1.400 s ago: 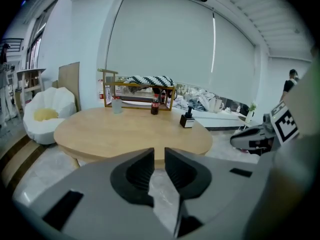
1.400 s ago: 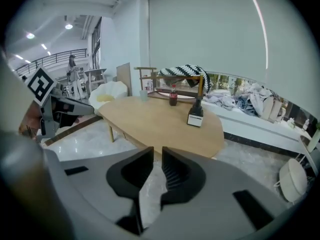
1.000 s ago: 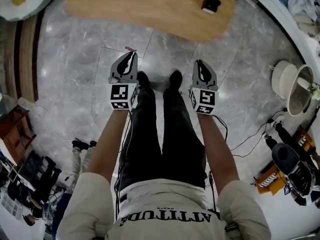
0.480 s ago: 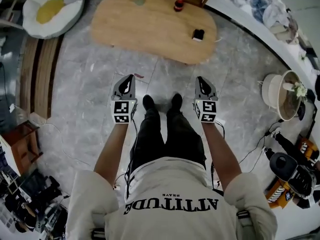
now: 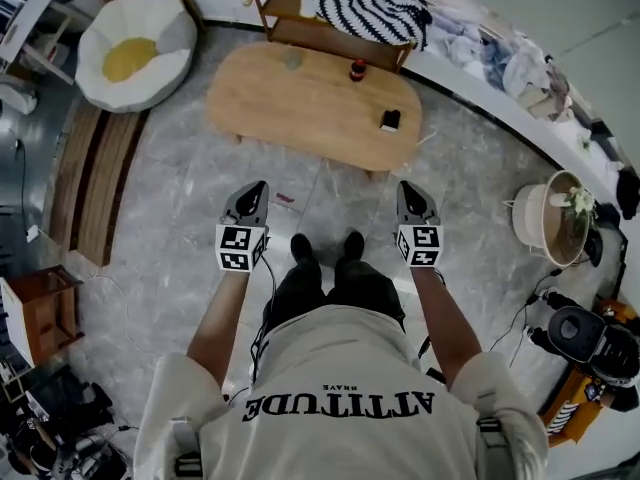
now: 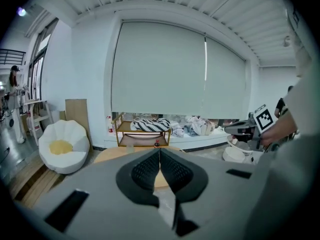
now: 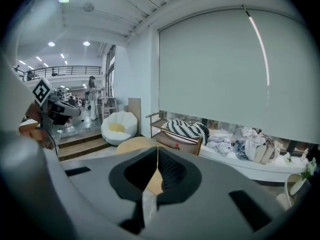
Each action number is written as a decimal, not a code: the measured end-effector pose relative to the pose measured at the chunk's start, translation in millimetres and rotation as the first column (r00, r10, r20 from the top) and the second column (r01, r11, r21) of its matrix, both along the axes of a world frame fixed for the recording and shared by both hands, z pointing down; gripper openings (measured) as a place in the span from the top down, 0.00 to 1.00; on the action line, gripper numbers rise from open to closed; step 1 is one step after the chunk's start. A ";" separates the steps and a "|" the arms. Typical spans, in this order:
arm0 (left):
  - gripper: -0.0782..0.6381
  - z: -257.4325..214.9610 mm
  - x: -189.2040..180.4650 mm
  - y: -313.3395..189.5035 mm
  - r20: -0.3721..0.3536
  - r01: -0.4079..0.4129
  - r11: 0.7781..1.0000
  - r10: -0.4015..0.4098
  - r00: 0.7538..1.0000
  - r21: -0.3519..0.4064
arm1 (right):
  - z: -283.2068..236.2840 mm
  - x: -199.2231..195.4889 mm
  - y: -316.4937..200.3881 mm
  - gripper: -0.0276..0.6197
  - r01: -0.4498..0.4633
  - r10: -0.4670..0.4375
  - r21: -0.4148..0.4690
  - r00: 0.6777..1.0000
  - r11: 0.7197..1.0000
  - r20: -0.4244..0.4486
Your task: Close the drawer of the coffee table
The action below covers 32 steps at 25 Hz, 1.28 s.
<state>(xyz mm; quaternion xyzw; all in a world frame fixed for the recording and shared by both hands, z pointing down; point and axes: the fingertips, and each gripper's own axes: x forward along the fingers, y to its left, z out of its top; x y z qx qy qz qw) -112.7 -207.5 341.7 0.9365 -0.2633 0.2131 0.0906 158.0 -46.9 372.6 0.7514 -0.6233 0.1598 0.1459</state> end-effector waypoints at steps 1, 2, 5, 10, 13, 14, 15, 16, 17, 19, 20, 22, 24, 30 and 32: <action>0.86 -7.1 -2.4 1.1 -0.003 -0.013 1.000 0.013 1.000 0.012 | -7.7 -0.2 1.3 0.92 -0.002 0.002 0.008 1.000 1.000 -0.005; 0.86 -14.8 -4.9 1.5 -0.006 -0.026 0.999 0.026 1.000 0.024 | -16.1 -1.7 2.0 0.92 -0.002 0.002 0.016 1.000 1.000 -0.010; 0.86 -31.3 -13.0 1.1 -0.012 -0.060 0.998 0.060 0.998 0.031 | -37.2 -11.3 4.5 0.92 0.000 0.001 0.037 0.999 0.999 -0.033; 0.86 -53.7 -21.8 3.4 -0.040 -0.105 0.994 0.106 0.994 0.020 | -60.6 -19.1 21.0 0.92 -0.071 0.075 0.058 0.995 0.996 -0.066; 0.86 -69.7 -22.0 2.8 -0.061 -0.144 0.989 0.146 0.987 0.045 | -74.2 -18.6 33.3 0.92 -0.143 0.149 0.074 0.984 0.987 -0.095; 0.86 -73.5 -21.7 3.2 -0.070 -0.156 0.986 0.160 0.985 0.054 | -75.9 -19.7 38.3 0.92 -0.160 0.166 0.075 0.981 0.984 -0.095; 0.86 -76.7 -20.8 3.9 -0.080 -0.169 0.984 0.174 0.981 0.062 | -77.2 -21.1 43.2 0.92 -0.173 0.180 0.076 0.979 0.982 -0.093; 0.86 -79.2 -19.1 4.8 -0.089 -0.183 0.981 0.189 0.978 0.068 | -78.7 -23.0 48.3 0.92 -0.183 0.190 0.078 0.978 0.980 -0.089; 0.86 -80.7 -16.6 5.7 -0.095 -0.197 0.978 0.203 0.975 0.070 | -81.1 -24.9 53.5 0.92 -0.191 0.197 0.081 0.977 0.978 -0.084; 0.86 -80.2 -9.8 8.2 -0.098 -0.220 0.973 0.226 0.969 0.069 | -87.5 -27.9 65.0 0.92 -0.204 0.211 0.090 0.975 0.975 -0.074; 0.86 -78.8 -6.1 10.5 -0.095 -0.231 0.970 0.237 0.967 0.069 | -90.3 -28.7 71.9 0.92 -0.213 0.219 0.093 0.973 0.973 -0.072; 0.86 -77.3 0.2 17.0 -0.080 -0.261 0.962 0.267 0.960 0.074 | -94.0 -29.9 86.9 0.92 -0.230 0.237 0.096 0.969 0.969 -0.072; 0.86 -82.1 4.2 23.4 -0.074 -0.284 0.955 0.291 0.954 0.086 | -99.1 -30.8 100.5 0.92 -0.234 0.241 0.098 0.968 0.967 -0.067; 0.86 -114.9 12.3 41.2 -0.138 -0.231 0.962 0.251 0.958 0.147 | -120.5 -26.8 134.2 0.92 -0.212 0.222 0.123 0.972 0.970 -0.073; 0.86 -122.3 12.1 51.6 -0.162 -0.201 0.967 0.226 0.961 0.157 | -126.9 -27.4 143.9 0.92 -0.201 0.212 0.135 0.975 0.970 -0.072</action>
